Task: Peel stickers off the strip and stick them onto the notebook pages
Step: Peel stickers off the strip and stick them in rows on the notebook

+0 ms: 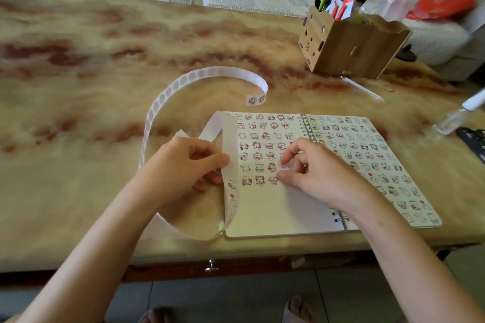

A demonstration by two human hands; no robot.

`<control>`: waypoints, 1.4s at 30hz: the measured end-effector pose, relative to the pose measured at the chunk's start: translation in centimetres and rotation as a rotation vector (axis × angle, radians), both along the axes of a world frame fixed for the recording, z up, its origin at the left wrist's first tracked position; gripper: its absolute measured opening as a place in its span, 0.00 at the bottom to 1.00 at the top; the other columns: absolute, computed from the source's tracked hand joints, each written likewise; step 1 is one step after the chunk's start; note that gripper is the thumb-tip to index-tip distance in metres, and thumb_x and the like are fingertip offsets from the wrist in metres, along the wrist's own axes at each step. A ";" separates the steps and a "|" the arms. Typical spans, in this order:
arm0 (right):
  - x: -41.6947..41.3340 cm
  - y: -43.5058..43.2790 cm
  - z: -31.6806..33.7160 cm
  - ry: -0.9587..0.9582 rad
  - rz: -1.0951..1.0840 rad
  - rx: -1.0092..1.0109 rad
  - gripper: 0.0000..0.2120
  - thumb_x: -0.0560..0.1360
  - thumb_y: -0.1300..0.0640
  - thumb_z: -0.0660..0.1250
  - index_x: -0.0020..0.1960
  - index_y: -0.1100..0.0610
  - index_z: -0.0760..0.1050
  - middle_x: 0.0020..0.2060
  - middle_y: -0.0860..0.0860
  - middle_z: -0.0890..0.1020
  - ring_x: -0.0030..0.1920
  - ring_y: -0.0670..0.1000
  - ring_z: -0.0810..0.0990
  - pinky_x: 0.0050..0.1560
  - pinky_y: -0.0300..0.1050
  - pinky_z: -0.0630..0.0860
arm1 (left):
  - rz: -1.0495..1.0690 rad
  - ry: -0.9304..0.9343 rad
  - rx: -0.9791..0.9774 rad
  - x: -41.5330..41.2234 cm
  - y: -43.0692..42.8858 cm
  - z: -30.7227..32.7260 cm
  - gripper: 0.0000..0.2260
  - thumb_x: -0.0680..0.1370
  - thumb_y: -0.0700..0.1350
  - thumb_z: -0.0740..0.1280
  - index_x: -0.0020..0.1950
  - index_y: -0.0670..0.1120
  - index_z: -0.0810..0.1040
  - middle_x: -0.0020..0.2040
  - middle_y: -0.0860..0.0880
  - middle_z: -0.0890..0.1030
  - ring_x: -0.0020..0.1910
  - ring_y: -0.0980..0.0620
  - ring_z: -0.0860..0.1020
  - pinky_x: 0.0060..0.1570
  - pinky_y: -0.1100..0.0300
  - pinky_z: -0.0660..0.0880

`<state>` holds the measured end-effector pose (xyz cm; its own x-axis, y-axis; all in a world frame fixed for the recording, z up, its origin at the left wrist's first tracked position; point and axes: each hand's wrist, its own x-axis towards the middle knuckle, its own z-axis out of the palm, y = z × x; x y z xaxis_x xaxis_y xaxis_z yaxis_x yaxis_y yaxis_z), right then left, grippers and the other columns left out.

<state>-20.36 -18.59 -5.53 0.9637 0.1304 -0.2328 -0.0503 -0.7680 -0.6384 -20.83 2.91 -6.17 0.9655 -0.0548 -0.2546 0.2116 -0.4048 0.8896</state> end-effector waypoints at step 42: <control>-1.7 4.1 1.1 -0.077 -0.003 0.786 0.09 0.71 0.66 0.72 0.48 0.57 0.77 0.36 0.55 0.84 0.34 0.47 0.81 0.32 0.36 0.75 | 0.087 -0.233 -0.299 -0.5 -1.0 1.5 0.08 0.77 0.43 0.66 0.44 0.40 0.81 0.35 0.51 0.81 0.31 0.58 0.79 0.30 0.67 0.75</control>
<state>-22.02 -14.49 -4.39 0.9741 0.2261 -0.0066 0.0143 -0.0906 -0.9958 -21.38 1.91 -4.62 0.9999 -0.0091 -0.0131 0.0120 -0.1098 0.9939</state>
